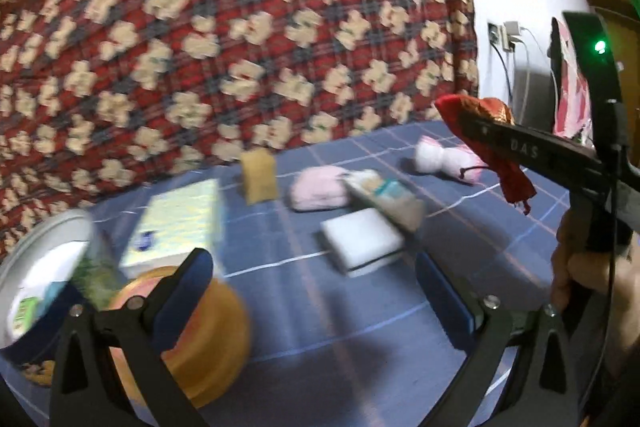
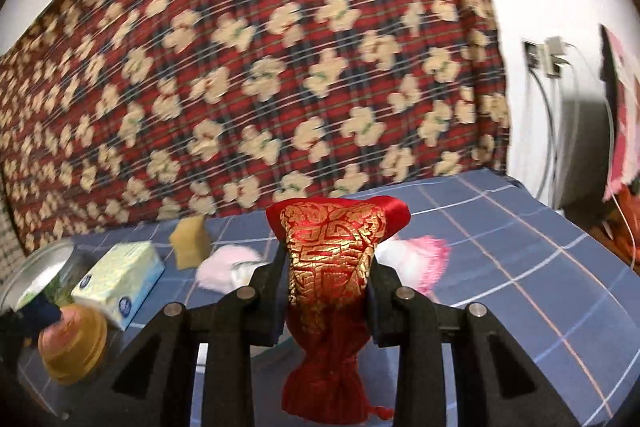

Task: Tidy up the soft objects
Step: 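Grasp the white sponge with the left tool while the right tool holds the red pouch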

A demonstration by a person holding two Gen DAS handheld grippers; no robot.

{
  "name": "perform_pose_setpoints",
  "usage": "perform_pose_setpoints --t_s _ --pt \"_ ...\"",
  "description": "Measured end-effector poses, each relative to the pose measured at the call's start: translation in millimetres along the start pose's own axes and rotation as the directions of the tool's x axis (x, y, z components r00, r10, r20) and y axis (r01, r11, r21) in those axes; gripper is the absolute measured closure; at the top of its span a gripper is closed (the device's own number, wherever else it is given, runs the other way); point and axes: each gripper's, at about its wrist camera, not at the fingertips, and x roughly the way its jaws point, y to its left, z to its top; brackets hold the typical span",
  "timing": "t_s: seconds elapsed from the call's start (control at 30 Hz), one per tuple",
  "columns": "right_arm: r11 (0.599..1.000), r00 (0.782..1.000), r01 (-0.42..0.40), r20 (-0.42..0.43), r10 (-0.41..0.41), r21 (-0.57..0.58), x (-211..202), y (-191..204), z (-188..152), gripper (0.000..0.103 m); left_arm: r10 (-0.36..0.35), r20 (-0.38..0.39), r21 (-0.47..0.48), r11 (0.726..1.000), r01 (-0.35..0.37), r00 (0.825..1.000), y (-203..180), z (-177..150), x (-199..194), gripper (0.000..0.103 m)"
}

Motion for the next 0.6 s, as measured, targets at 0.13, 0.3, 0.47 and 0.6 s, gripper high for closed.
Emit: perform_pose_setpoints --t_s 0.13,0.3,0.47,0.6 --pt "1.0 1.0 -0.003 0.0 0.003 0.021 -3.5 -2.9 -1.1 0.069 0.003 -0.033 0.009 1.0 -0.003 0.999 -21.9 13.7 24.7 0.001" --pt "1.0 1.0 -0.018 -0.014 0.018 0.018 -1.6 -1.0 -1.8 0.069 -0.002 -0.115 -0.047 0.999 -0.003 0.993 -31.7 26.1 61.8 0.001" --pt "0.999 1.0 -0.015 -0.015 0.015 0.031 -1.8 -2.9 -1.7 0.069 0.003 -0.229 -0.089 0.996 -0.024 0.973 -31.2 26.7 97.6 0.008" --pt "0.998 1.0 -0.02 -0.017 0.021 0.063 -1.8 -7.1 -0.7 0.069 -0.038 -0.298 -0.181 0.983 -0.017 0.954 -19.1 22.6 112.2 0.008"
